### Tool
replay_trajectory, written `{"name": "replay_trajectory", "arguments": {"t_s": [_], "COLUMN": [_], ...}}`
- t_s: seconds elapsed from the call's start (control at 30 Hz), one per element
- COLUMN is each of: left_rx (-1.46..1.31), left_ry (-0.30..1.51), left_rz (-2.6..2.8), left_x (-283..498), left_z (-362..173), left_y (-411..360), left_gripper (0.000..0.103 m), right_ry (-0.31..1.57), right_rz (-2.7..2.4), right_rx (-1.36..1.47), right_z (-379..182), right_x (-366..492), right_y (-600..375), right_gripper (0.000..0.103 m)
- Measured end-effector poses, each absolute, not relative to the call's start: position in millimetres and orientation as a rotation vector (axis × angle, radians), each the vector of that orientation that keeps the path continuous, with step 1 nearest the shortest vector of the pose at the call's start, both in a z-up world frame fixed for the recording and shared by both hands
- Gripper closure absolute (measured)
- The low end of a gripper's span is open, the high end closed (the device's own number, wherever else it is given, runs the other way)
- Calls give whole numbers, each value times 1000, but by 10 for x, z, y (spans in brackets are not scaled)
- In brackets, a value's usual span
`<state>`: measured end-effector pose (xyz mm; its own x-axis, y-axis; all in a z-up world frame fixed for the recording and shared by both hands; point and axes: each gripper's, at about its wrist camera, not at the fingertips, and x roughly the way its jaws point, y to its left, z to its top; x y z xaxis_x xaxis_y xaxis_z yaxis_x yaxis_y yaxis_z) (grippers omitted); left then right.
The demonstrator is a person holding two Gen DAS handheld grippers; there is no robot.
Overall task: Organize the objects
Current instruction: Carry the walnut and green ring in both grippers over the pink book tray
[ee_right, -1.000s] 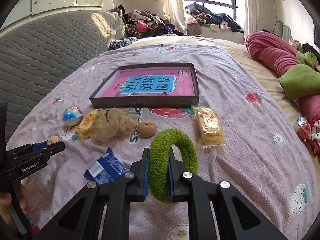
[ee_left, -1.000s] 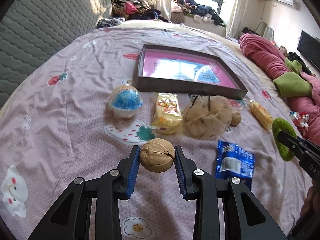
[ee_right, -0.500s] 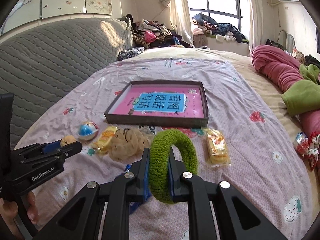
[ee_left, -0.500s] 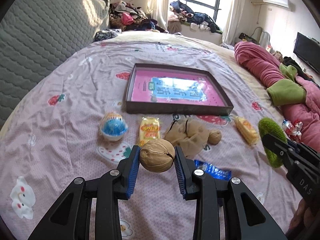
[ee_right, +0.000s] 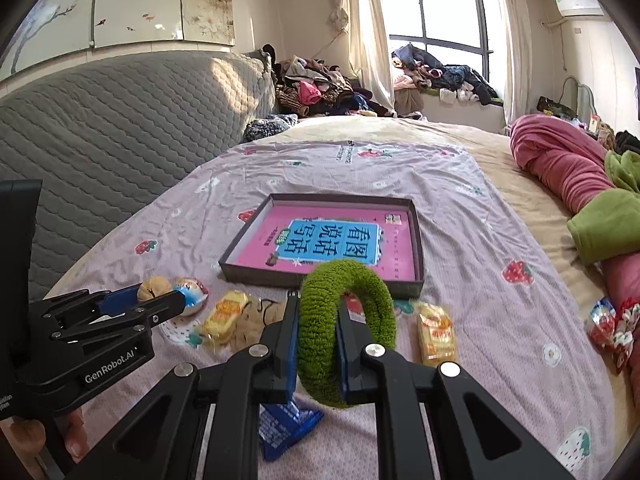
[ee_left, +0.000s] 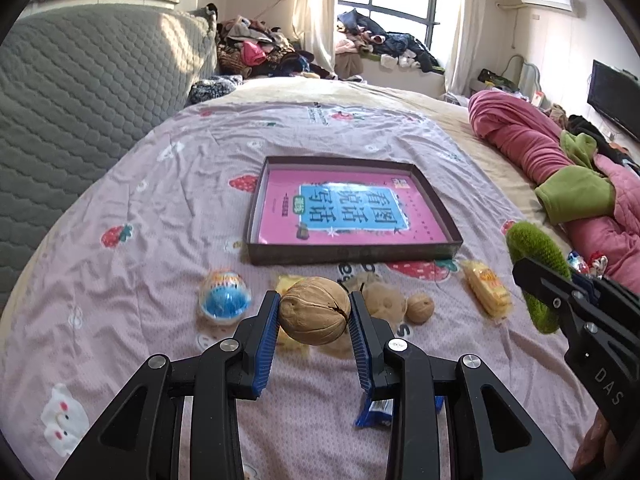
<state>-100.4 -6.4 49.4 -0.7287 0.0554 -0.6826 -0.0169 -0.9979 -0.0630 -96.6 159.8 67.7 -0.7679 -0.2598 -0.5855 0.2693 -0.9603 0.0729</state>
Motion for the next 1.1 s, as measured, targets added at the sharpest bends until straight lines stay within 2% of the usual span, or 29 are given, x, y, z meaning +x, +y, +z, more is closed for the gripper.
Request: {"name": "replay_trajectory", "arguments": {"t_s": [0.27,0.7,1.1], "left_rx": [-1112,-1007,-960], "left_ry": [-75,-46,-46], "left_rz": [2902,2953,2958], "left_x": [-1211,-1821,-2538], "left_z": [661,1238,1537], "left_y": [-28,45,118], "left_gripper": [68,68,68], "right_ry": [65,123,144], "right_rz": [-2722,-2745,-2764], "right_rx": [831,715,656], "right_z": [946,1452,1813], "right_x": [-1139,-1524,-2213], "right_y": [1539,1543,1580], "right_gripper": [88,88,88]}}
